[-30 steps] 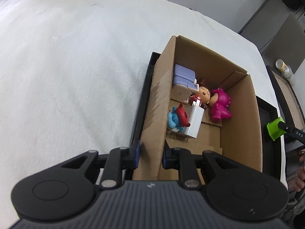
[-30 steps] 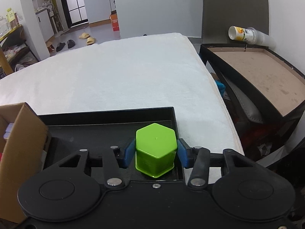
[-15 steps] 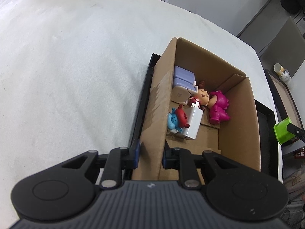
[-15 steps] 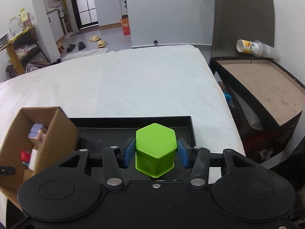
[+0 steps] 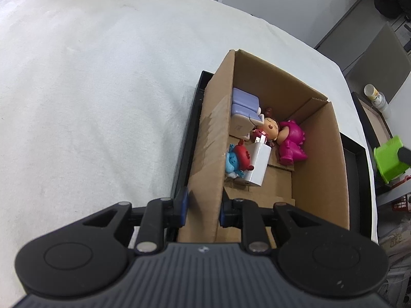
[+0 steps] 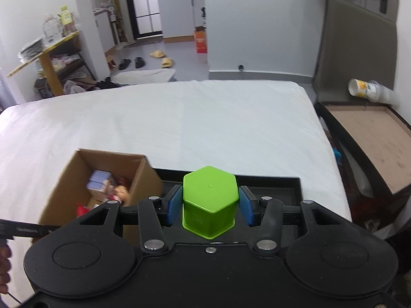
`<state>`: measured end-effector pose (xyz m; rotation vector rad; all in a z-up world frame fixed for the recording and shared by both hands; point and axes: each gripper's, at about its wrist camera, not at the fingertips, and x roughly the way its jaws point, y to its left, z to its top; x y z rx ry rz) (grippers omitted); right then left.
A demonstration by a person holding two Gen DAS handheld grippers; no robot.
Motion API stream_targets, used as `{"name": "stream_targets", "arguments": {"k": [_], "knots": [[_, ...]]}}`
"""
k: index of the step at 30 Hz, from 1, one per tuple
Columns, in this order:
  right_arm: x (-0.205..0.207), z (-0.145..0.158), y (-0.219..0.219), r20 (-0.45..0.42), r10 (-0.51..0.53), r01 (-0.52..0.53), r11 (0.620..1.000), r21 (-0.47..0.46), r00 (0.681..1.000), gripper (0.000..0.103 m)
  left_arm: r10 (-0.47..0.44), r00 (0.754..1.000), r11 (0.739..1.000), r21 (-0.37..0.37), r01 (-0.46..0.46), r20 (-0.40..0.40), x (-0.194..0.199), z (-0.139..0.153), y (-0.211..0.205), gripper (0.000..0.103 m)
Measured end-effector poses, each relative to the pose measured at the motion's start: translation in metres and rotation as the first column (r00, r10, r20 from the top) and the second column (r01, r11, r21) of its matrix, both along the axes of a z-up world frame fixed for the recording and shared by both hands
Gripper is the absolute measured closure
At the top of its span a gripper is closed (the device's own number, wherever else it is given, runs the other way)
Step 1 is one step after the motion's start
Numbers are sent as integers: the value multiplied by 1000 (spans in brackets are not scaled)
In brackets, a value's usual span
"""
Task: Organize rigid objects
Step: 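Lift the green container with the right tool and carry it over the box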
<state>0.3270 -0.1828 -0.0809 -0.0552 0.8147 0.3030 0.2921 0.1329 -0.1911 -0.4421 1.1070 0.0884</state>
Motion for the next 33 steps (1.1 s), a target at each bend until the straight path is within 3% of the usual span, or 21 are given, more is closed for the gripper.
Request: {"name": "stream_targets", "arguments": {"k": [20,33], "knots": [[-5,27,83,19,184,-184,983,2,983,56,-18,1000,999,-38,19,5,-1,-2,4,80],[-15,-11,136,-75,304,-310,945,-101,950,56,-30,999,998,-63,31,14,-2,-6,9,79]]}}
